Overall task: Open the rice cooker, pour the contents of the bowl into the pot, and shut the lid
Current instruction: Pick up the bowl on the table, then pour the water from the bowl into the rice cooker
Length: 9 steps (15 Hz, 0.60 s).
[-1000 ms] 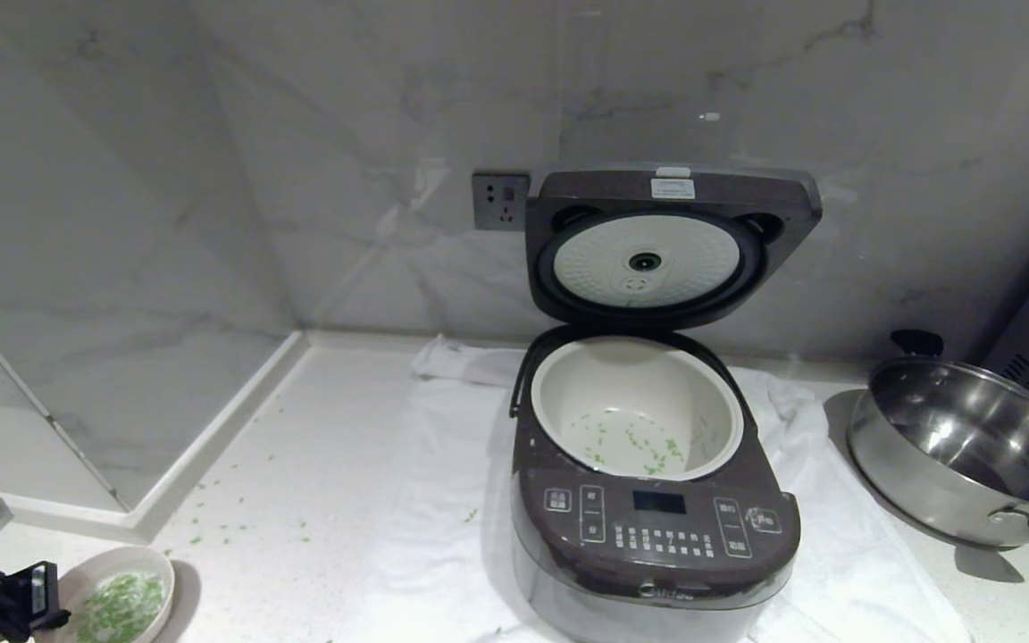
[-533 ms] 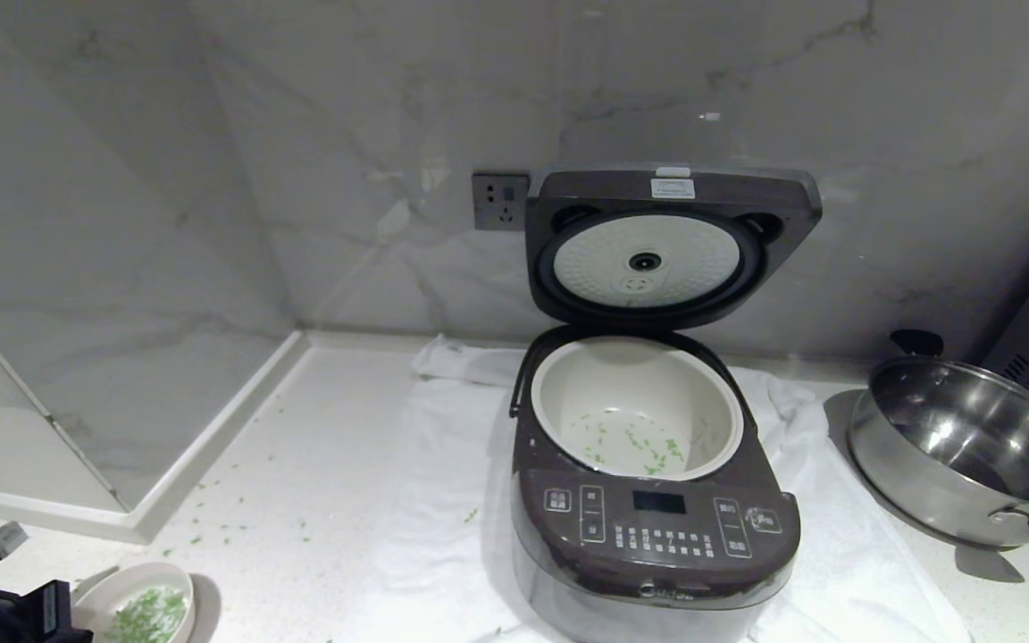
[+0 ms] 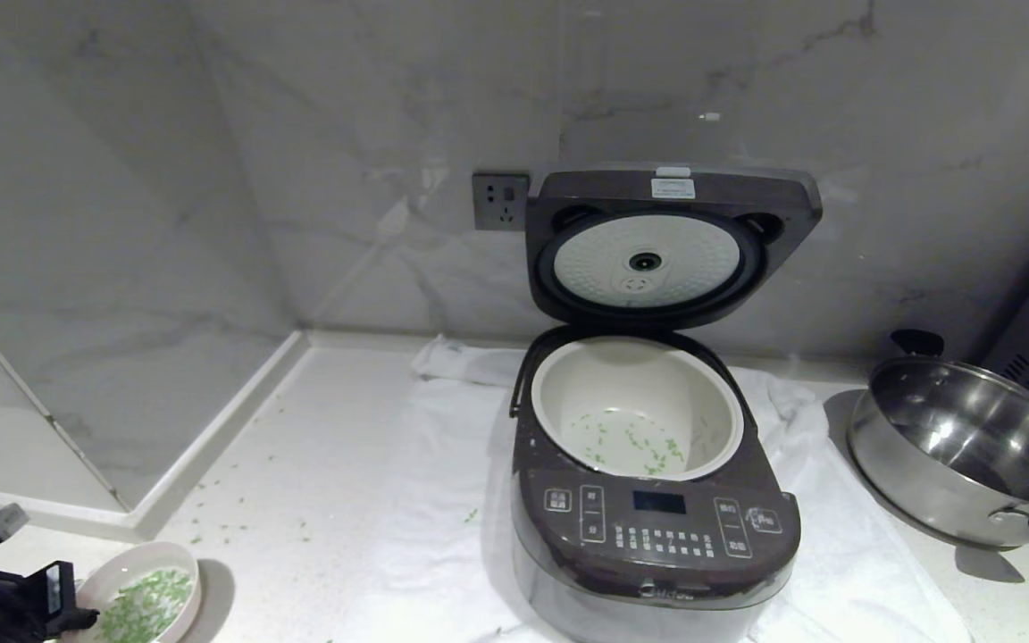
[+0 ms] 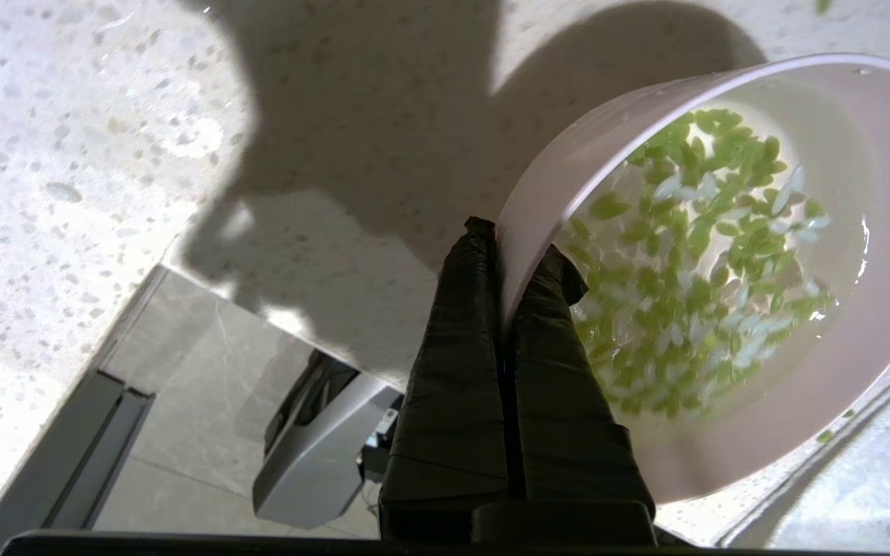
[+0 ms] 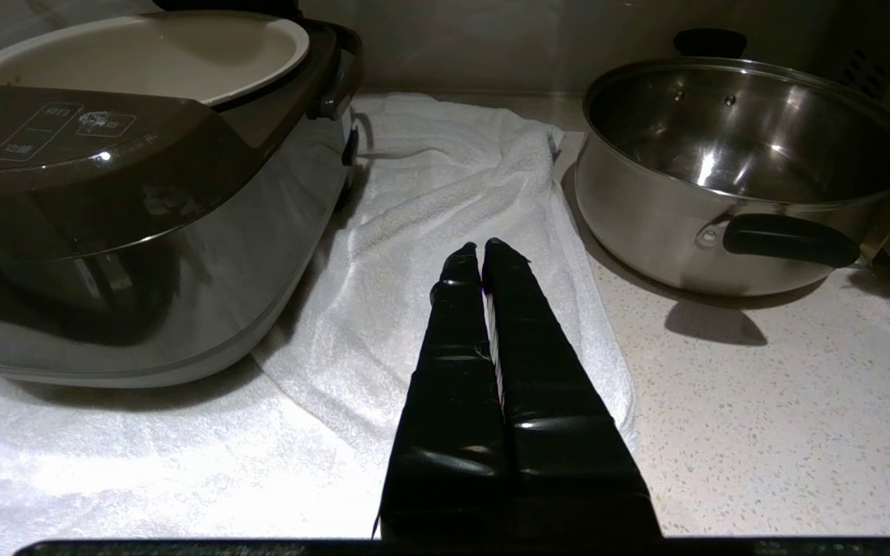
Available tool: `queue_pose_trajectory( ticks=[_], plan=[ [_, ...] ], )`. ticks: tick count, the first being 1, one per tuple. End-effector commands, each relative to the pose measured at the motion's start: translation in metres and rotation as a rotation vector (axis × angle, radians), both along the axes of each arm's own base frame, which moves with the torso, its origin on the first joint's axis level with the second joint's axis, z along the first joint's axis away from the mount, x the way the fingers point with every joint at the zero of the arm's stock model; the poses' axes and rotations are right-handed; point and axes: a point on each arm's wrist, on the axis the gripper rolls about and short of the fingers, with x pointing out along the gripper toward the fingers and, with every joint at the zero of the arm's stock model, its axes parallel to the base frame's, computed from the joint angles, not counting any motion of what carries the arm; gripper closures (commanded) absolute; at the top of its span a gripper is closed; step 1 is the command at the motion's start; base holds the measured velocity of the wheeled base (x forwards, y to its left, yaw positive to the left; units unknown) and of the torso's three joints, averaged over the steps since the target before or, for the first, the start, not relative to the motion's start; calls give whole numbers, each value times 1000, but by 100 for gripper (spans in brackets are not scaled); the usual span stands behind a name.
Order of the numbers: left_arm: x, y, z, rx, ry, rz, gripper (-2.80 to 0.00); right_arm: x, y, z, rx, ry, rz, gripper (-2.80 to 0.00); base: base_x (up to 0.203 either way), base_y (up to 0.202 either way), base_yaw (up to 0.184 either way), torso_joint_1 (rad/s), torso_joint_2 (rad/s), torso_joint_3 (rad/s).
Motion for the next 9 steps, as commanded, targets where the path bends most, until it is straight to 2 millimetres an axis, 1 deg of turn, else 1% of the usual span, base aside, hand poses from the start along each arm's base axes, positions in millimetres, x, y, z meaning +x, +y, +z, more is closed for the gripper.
queue_pose_trajectory(
  ticks=[1, 3, 7, 9],
  plan=[
    [6, -11, 9, 10, -30, -30, 0, 0, 0, 0, 0, 0, 0, 0, 0, 0, 0, 0, 0, 0],
    [13, -24, 18, -4, -33, -57, 0, 0, 0, 0, 0, 0, 0, 0, 0, 0, 0, 0, 0, 0],
    [32, -50, 45, -25, -69, -104, 0, 0, 0, 0, 0, -1, 0, 0, 0, 0, 0, 0, 0, 0],
    [39, -60, 56, -38, -72, -121, 0, 0, 0, 0, 0, 1, 0, 0, 0, 0, 0, 0, 0, 0]
  ],
)
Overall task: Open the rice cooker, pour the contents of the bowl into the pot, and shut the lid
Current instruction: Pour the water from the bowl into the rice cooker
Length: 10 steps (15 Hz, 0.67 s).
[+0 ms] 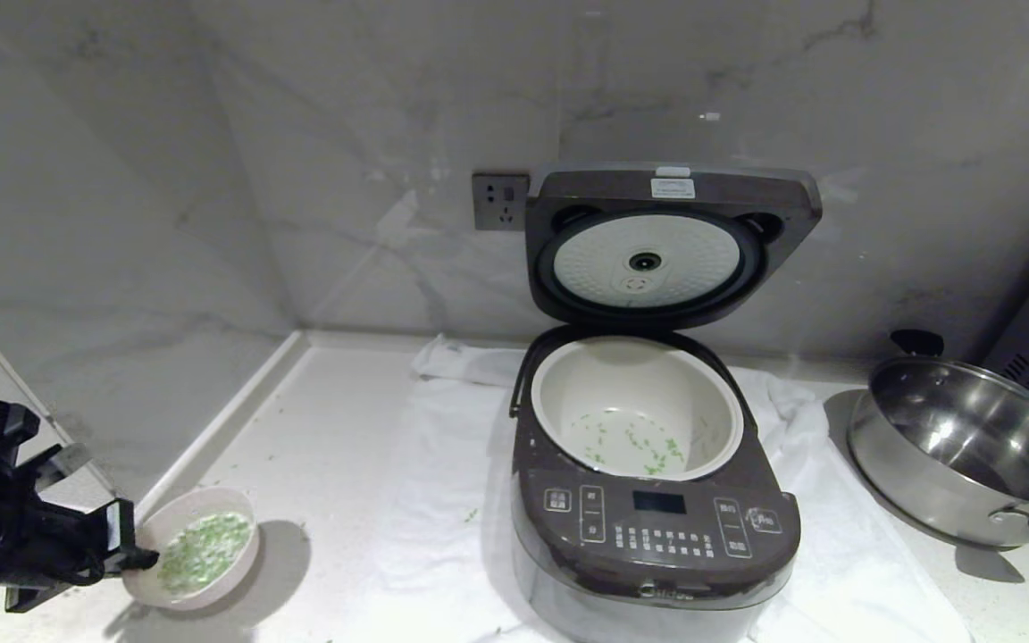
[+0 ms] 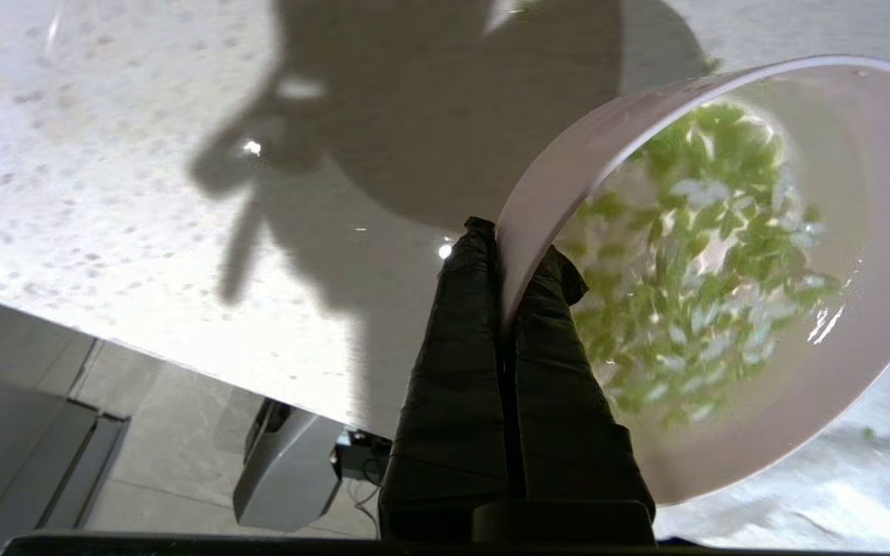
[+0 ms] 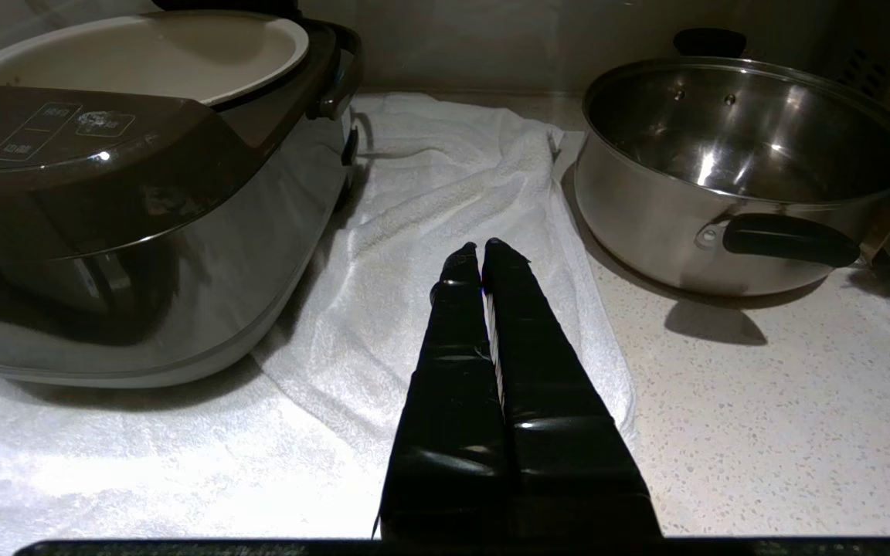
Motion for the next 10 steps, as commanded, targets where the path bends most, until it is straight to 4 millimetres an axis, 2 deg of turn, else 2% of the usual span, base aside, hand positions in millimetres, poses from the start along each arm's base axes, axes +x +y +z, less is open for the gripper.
queue_pose_trajectory(
  ticks=[1, 10],
  plan=[
    [8, -13, 17, 2, -33, -37, 0, 0, 0, 0, 0, 0, 1, 0, 0, 0, 0, 0, 0, 0],
    [25, -44, 50, -20, -62, -104, 0, 0, 0, 0, 0, 1, 1, 0, 0, 0, 0, 0, 0, 0]
  ],
)
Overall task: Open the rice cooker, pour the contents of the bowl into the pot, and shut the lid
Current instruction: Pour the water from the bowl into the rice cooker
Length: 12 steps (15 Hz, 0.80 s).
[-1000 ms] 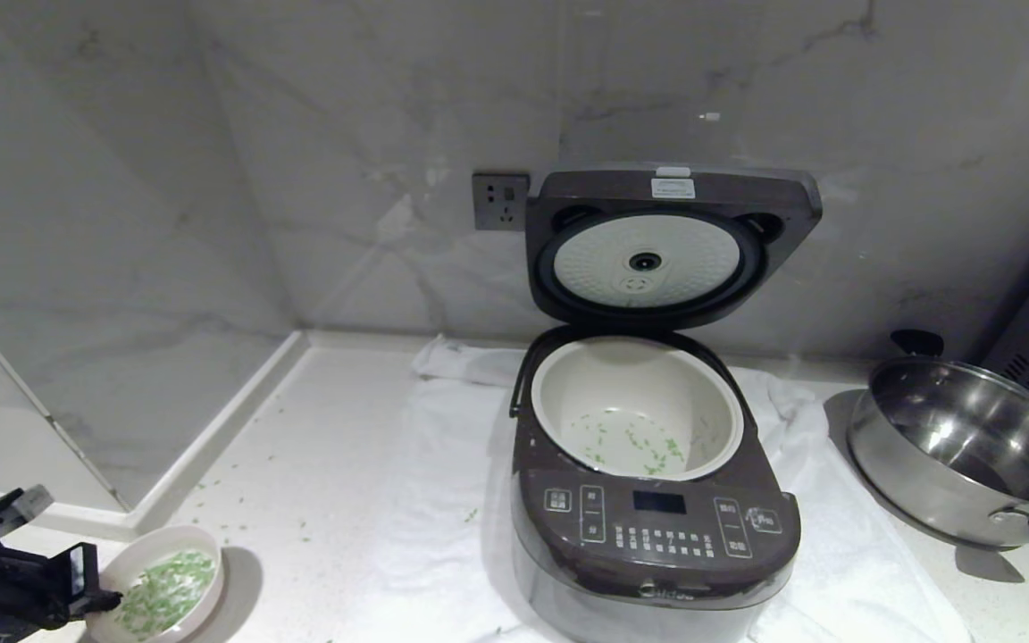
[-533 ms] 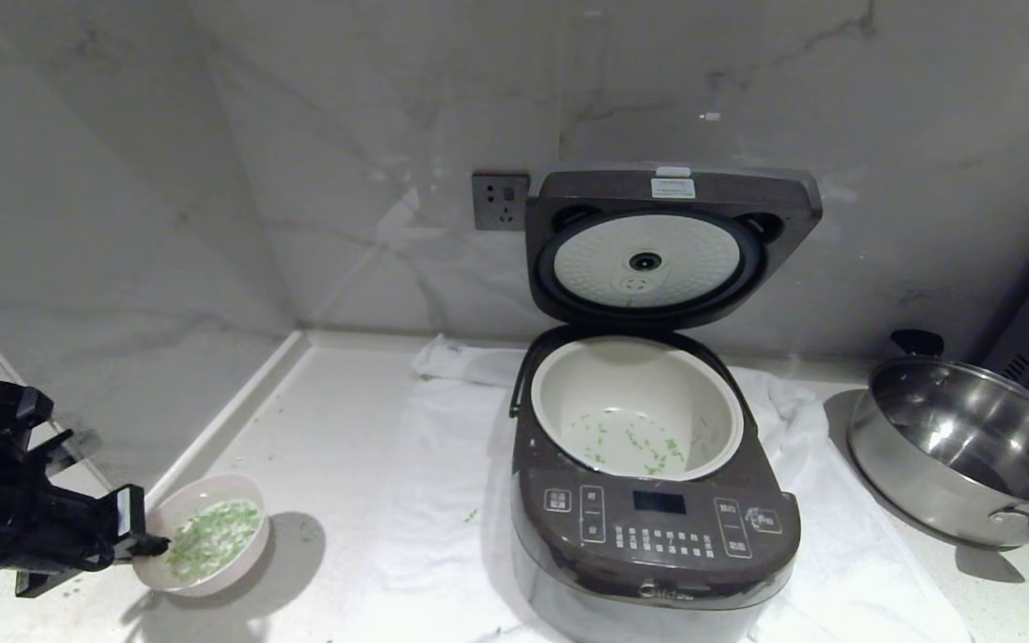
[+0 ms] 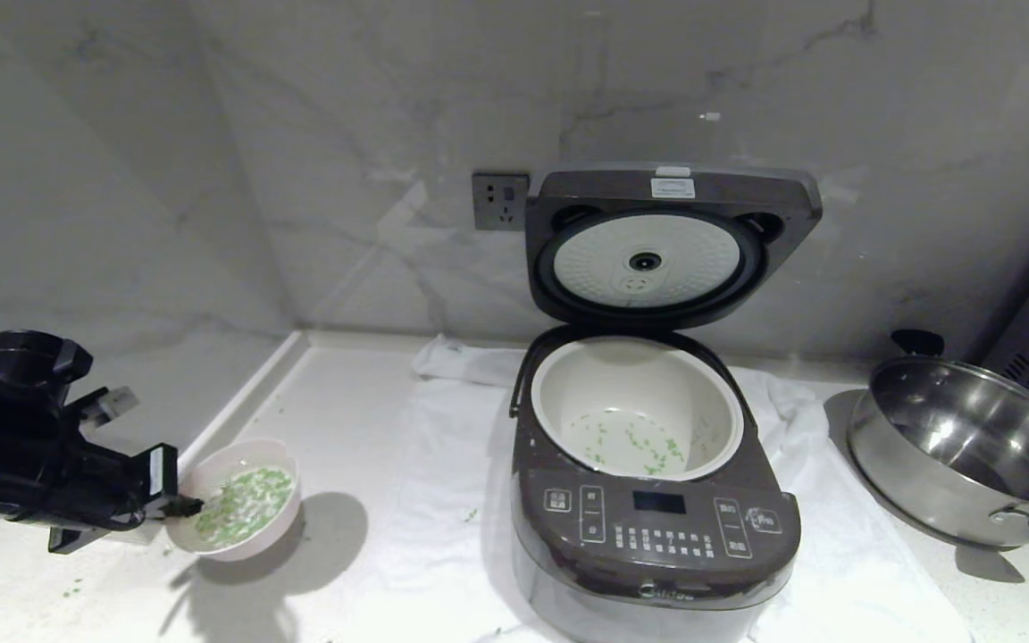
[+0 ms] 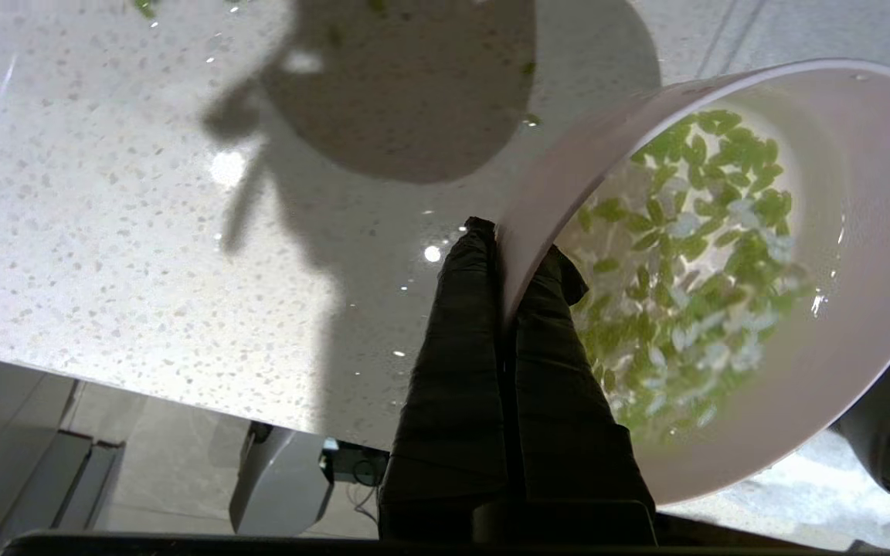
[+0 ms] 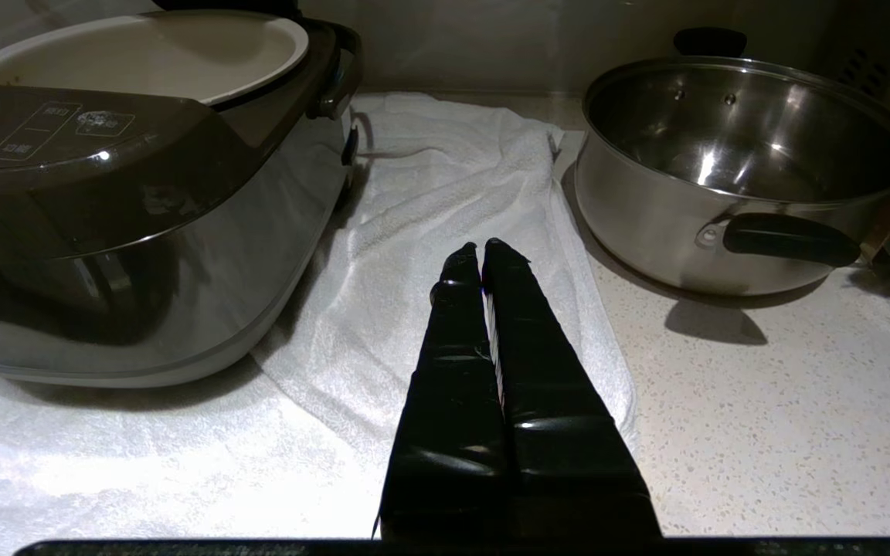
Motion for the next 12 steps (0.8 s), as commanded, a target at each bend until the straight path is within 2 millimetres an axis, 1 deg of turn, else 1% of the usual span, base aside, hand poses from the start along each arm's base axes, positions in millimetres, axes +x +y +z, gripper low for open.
queue_pose_trajectory(
  ticks=[1, 8, 12],
  plan=[
    [6, -8, 11, 0, -23, -23, 0, 0, 0, 0, 0, -1, 0, 0, 0, 0, 0, 0, 0, 0],
    [17, -28, 31, -16, -28, -60, 0, 0, 0, 0, 0, -1, 0, 0, 0, 0, 0, 0, 0, 0],
    [22, -34, 47, -20, -45, -71, 0, 0, 0, 0, 0, 0, 0, 0, 0, 0, 0, 0, 0, 0]
  ],
)
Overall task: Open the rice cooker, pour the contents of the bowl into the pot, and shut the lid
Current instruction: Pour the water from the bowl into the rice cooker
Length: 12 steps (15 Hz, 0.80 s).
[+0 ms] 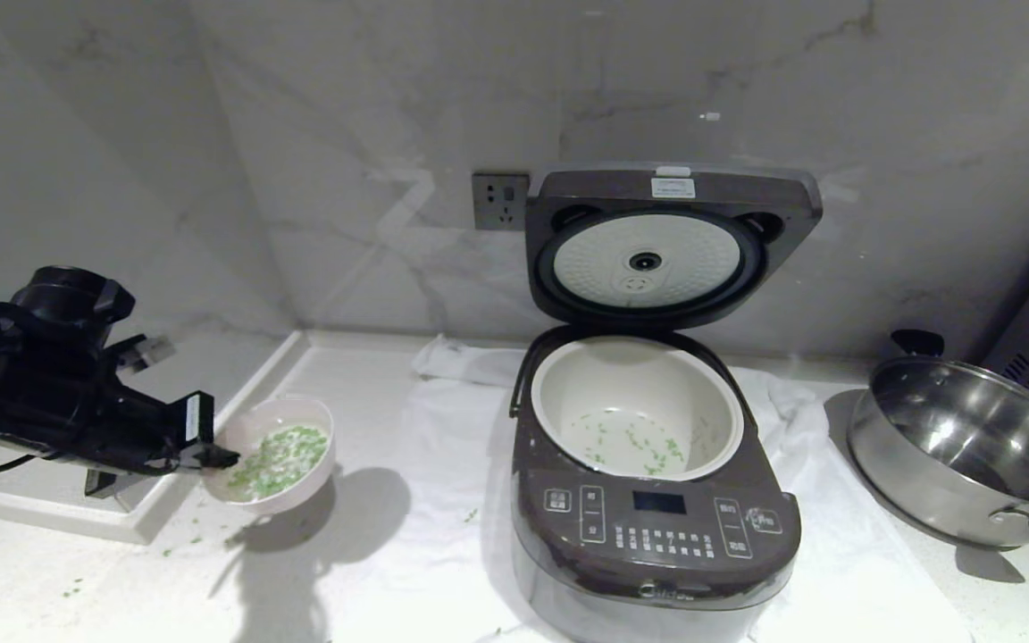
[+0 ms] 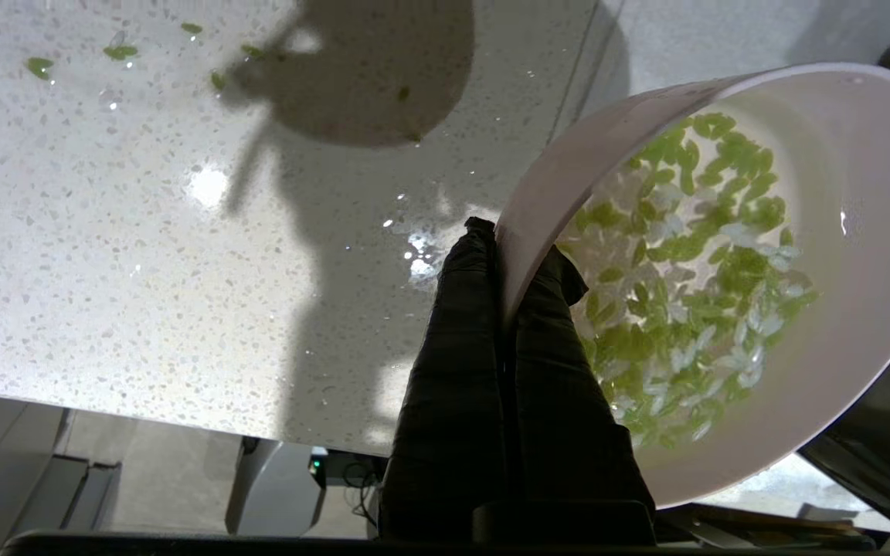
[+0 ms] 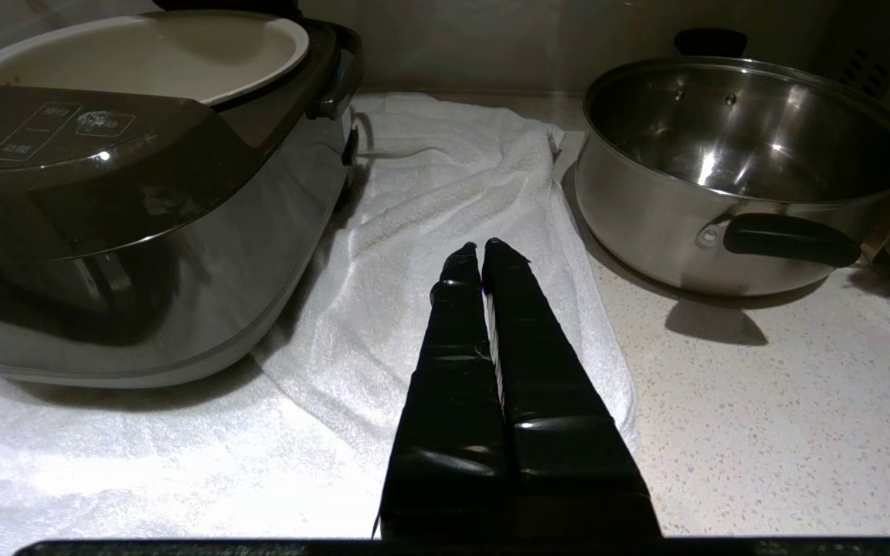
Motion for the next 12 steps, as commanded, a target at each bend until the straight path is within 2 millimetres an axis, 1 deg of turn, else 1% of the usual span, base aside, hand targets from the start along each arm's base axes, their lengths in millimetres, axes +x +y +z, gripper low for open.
queue_pose_trajectory(
  ticks=[1, 7, 12],
  plan=[
    [4, -5, 10, -4, -16, -12, 0, 0, 0, 0, 0, 2, 0, 0, 0, 0, 0, 0, 0, 0],
    [12, -18, 26, -13, -31, -39, 0, 0, 0, 0, 0, 0, 0, 0, 0, 0, 0, 0, 0, 0],
    [22, -36, 39, -28, -30, -77, 0, 0, 0, 0, 0, 1, 0, 0, 0, 0, 0, 0, 0, 0]
  ],
)
